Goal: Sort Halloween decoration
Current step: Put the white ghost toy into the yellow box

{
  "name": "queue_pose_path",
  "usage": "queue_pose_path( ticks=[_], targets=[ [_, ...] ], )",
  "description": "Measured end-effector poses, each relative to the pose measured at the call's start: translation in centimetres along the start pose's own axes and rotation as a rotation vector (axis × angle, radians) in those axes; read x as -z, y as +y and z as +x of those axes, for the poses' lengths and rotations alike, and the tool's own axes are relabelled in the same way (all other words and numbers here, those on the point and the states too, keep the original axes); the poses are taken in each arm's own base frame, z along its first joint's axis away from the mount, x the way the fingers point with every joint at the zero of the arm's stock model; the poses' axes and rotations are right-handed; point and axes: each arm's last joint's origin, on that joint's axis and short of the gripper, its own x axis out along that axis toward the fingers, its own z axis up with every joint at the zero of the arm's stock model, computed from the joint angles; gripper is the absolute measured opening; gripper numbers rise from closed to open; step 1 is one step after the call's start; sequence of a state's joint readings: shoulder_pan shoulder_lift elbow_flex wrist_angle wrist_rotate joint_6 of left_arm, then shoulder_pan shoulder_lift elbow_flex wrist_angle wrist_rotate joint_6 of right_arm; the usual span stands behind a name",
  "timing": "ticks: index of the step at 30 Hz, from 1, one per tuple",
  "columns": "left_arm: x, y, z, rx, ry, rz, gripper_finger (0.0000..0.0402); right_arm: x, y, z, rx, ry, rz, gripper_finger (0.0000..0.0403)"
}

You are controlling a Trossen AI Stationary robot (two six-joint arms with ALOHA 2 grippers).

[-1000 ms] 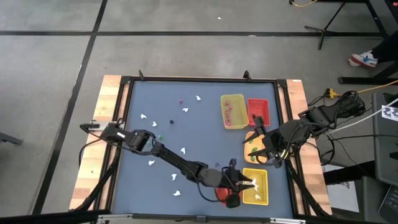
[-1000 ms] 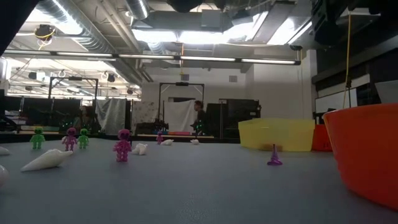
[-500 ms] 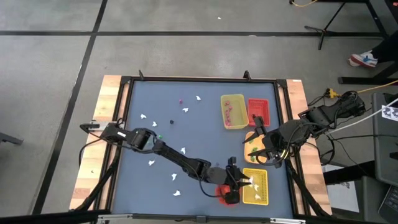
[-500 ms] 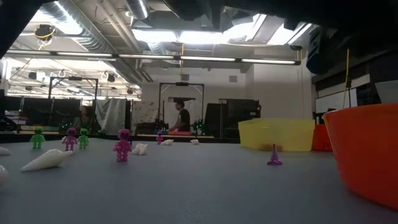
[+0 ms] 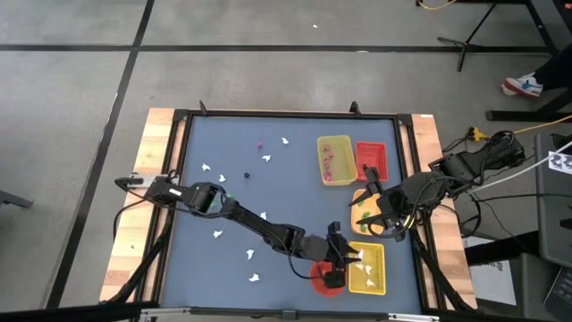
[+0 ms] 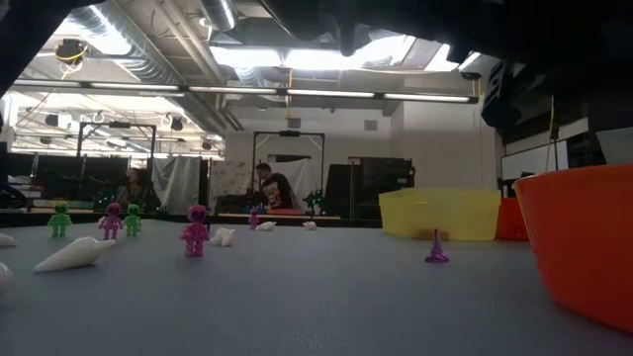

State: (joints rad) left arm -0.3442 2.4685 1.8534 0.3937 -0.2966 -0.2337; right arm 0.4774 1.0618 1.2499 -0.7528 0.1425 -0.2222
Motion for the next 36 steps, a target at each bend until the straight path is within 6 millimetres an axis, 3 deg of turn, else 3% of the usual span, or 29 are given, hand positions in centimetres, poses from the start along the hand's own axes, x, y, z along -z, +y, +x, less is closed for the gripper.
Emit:
queue_pose_path(
  ticks=[36],
  targets=[
    [0.15,0.21,0.07,0.020,0.025,-0.008,0.0074,0.00,0.00,0.00,0.000,0.000,0.000,0.0220]
  ],
)
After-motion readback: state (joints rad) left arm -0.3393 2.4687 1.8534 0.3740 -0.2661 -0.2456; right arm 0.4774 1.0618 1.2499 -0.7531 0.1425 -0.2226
